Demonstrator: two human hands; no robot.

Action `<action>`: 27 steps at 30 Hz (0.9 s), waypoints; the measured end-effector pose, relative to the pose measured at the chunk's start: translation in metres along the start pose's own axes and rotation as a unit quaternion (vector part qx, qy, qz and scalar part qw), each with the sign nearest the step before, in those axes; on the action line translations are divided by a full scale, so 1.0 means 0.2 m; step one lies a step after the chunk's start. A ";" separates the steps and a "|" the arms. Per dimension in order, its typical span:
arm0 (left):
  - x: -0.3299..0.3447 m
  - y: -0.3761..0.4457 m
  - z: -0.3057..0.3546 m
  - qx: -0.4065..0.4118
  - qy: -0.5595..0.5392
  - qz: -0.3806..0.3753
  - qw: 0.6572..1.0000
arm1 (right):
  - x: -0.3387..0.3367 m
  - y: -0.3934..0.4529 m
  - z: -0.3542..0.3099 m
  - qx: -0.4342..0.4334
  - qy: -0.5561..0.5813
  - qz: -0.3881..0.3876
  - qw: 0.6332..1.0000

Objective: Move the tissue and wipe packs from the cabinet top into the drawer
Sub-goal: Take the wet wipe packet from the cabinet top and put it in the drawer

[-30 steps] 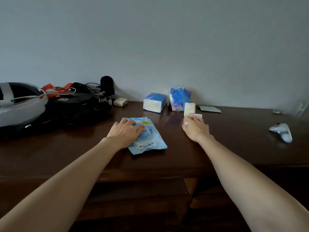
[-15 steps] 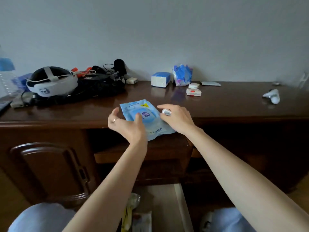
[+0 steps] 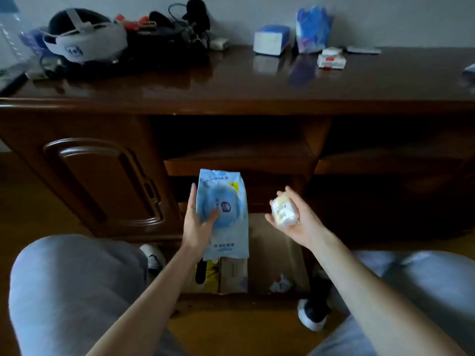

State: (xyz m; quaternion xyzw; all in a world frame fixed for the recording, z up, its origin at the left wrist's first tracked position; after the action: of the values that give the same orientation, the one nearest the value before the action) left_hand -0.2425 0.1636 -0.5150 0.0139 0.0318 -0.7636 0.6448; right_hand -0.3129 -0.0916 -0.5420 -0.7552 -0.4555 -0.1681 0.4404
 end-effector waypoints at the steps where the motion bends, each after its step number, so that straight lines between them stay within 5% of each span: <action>1: -0.01 -0.01 -0.12 -0.009 0.046 -0.010 0.999 | -0.09 0.02 0.08 0.022 -0.014 0.008 1.000; 6: -0.07 -0.03 -0.59 -0.071 0.214 -0.026 0.974 | -0.40 0.16 0.38 0.081 -0.231 0.103 0.964; 12: -0.15 -0.04 -0.81 -0.124 0.224 0.014 0.967 | -0.55 0.34 0.68 0.200 -0.557 0.094 0.801; 23: -0.20 -0.04 -0.90 -0.146 0.203 0.010 0.968 | -0.72 0.63 1.12 0.253 -0.461 0.155 0.836; 27: -0.25 -0.02 -0.95 -0.156 0.178 0.036 0.971 | -0.76 0.63 1.10 0.325 -0.494 0.124 0.797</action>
State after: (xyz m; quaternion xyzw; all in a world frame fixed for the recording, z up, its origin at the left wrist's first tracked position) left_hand -0.2422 0.2258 -0.7003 0.0500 0.2638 -0.7107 0.6503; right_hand -0.3205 -0.0173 -0.8279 -0.5979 -0.5417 0.4419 0.3922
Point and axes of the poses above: each hand's wrist, its own y-axis towards the middle knuckle, its own x-axis out of the palm, z = x × y, the point moved 8 cm from there along y, towards the middle knuckle, and after that the axes turned 5 degrees about y, right-handed, at the moved point
